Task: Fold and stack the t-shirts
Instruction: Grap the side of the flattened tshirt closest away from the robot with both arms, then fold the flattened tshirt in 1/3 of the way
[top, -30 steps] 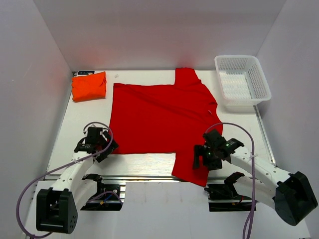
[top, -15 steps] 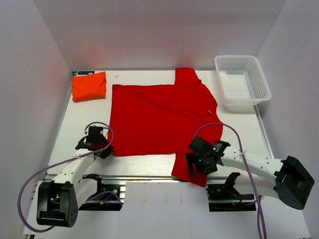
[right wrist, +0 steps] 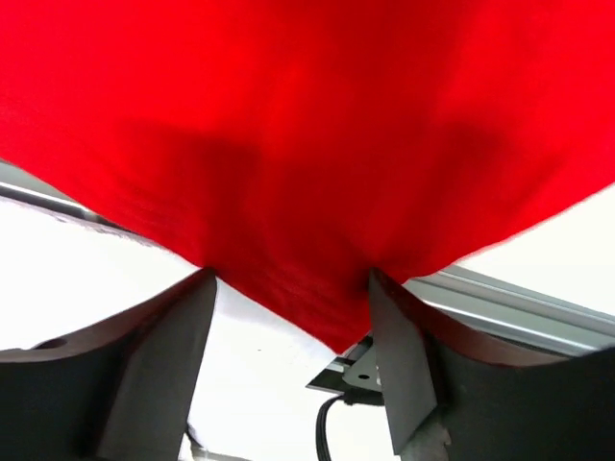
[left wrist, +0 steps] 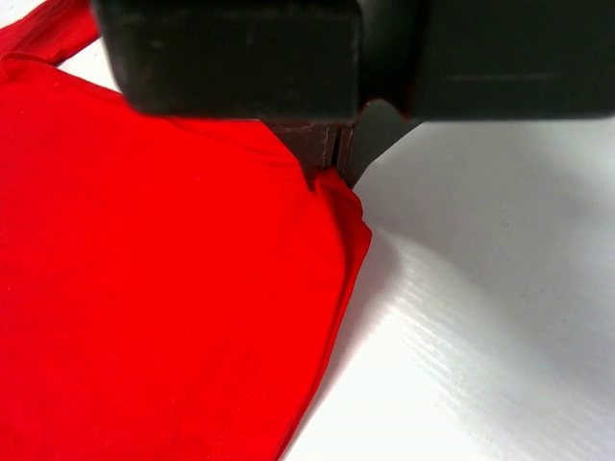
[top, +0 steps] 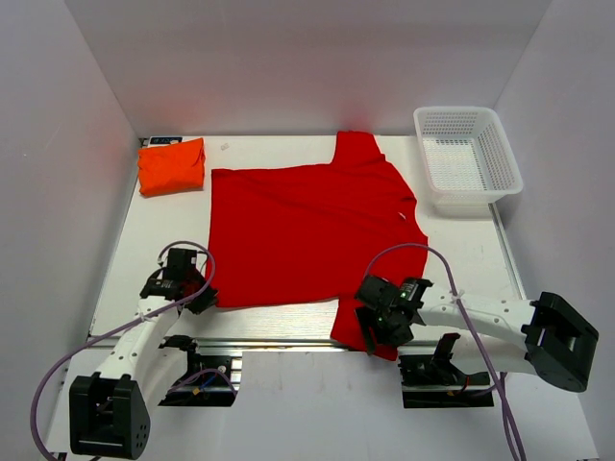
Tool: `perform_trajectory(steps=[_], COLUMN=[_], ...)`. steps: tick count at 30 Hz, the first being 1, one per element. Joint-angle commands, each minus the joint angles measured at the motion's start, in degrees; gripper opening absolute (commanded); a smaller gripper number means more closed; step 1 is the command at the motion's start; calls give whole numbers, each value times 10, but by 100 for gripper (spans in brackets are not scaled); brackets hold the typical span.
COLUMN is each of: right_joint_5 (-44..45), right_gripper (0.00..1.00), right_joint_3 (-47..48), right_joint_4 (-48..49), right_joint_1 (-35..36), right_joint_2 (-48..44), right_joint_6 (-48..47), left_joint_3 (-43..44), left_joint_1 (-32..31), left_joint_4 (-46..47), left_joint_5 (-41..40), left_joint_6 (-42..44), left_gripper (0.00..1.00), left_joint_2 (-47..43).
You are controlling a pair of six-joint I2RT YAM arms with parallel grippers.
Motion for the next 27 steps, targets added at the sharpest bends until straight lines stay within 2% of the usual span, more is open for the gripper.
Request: perform_trajectory(steps=[1, 4, 5, 7, 10, 18, 22, 27], right_joint_5=[-30, -25, -13, 34, 50, -2, -44, -38], right_gripper=[67, 23, 0, 0, 0, 0, 0, 0], right_joint_3=[-29, -36, -24, 5, 34, 106, 93, 106], right_joint_4=[23, 27, 13, -17, -51, -113, -123, -138], right_joint_1=[7, 7, 8, 7, 4, 7, 8, 5], right_joint_2=[3, -4, -11, -45, -97, -156, -186, -209], right_joint_6=[18, 28, 32, 44, 47, 59, 71, 80], left_joint_3=[25, 25, 30, 30, 42, 58, 53, 71], left_joint_1=[4, 4, 4, -1, -1, -1, -1, -1], left_joint_4=[-15, -15, -15, -15, -15, -46, -65, -99], left_joint_5=[-13, -13, -13, -13, -8, 2, 7, -6], left_joint_6=[-5, -5, -5, -5, -5, 0, -14, -32], left_gripper=[0, 0, 0, 0, 0, 0, 0, 0], left_joint_2=[-7, -7, -7, -7, -12, -12, -12, -12])
